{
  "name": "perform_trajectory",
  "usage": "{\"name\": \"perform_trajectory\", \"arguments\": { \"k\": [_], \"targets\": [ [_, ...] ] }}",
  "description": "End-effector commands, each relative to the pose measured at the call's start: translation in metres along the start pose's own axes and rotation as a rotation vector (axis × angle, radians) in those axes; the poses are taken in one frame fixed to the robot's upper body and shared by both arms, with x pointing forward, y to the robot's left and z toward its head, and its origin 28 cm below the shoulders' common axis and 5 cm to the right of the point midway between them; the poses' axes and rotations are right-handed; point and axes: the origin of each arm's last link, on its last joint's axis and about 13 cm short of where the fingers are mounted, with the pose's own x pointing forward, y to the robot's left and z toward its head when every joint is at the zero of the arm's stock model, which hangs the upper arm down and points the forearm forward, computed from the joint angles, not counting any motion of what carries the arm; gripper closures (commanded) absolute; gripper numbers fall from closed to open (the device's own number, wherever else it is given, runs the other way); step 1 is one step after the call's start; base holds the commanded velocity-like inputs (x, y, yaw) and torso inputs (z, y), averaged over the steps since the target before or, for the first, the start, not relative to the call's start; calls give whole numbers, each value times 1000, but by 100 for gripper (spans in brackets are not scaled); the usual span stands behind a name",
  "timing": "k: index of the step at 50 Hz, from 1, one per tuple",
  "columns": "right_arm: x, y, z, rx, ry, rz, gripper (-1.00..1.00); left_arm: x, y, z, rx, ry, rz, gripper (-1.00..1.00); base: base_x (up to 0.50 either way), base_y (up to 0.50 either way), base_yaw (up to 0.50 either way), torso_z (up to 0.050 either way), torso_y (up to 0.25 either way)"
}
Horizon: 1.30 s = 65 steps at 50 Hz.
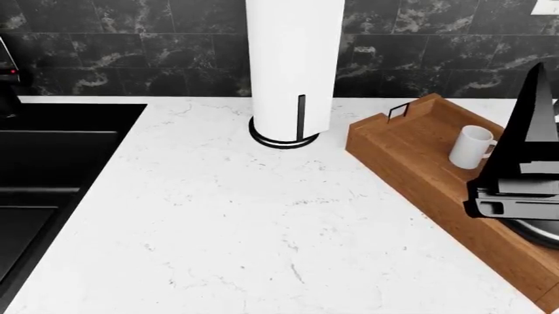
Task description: Pick the kettle from the counter and place it on the tray. Then pick the mug from the cabinet and place it on the tray. Then close the cabinet doors.
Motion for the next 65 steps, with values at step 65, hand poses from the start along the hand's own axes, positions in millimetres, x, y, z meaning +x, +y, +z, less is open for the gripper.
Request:
{"name": "perform_trajectory", "arguments": {
  "k": [65],
  "targets": [
    [-2,17,2,19,26,32,-100,-269,35,-53,-709,129,2,-100,0,0,0,0,0]
  ]
}}
